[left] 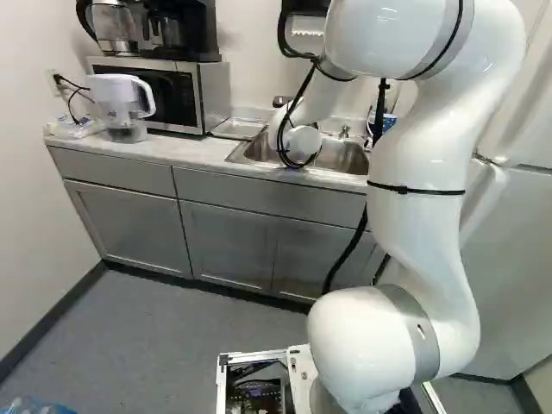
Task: Rinse the cup and place it in the tray
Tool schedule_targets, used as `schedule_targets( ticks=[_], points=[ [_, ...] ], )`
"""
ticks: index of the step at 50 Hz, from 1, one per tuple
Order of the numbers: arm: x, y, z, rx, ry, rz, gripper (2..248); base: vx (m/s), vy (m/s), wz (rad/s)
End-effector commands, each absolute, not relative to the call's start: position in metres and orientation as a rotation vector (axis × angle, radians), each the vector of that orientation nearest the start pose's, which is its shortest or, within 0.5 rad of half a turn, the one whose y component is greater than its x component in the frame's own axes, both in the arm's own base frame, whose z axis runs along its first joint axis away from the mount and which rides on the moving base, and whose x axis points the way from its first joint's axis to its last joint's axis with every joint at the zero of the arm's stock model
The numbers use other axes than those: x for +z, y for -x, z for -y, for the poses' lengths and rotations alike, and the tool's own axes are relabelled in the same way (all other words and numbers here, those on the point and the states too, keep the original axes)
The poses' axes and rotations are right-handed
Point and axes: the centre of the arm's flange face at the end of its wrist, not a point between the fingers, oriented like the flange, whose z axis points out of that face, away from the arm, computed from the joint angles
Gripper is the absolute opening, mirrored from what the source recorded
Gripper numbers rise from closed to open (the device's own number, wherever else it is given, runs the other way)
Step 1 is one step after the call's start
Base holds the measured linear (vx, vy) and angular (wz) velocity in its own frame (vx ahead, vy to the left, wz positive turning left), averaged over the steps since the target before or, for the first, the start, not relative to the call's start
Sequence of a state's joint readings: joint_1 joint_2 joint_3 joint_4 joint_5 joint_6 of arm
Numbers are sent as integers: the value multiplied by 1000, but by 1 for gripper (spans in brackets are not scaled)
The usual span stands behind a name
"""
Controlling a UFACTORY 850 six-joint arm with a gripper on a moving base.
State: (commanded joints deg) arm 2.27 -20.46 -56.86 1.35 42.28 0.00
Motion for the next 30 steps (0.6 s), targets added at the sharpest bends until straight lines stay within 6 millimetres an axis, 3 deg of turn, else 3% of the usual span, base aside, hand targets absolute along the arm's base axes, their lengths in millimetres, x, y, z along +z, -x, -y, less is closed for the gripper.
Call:
schedule_targets(
  ticks=[30],
  points=[
    [490, -601, -49, -2020, 2334, 60, 125, 0, 0, 0]
  ],
)
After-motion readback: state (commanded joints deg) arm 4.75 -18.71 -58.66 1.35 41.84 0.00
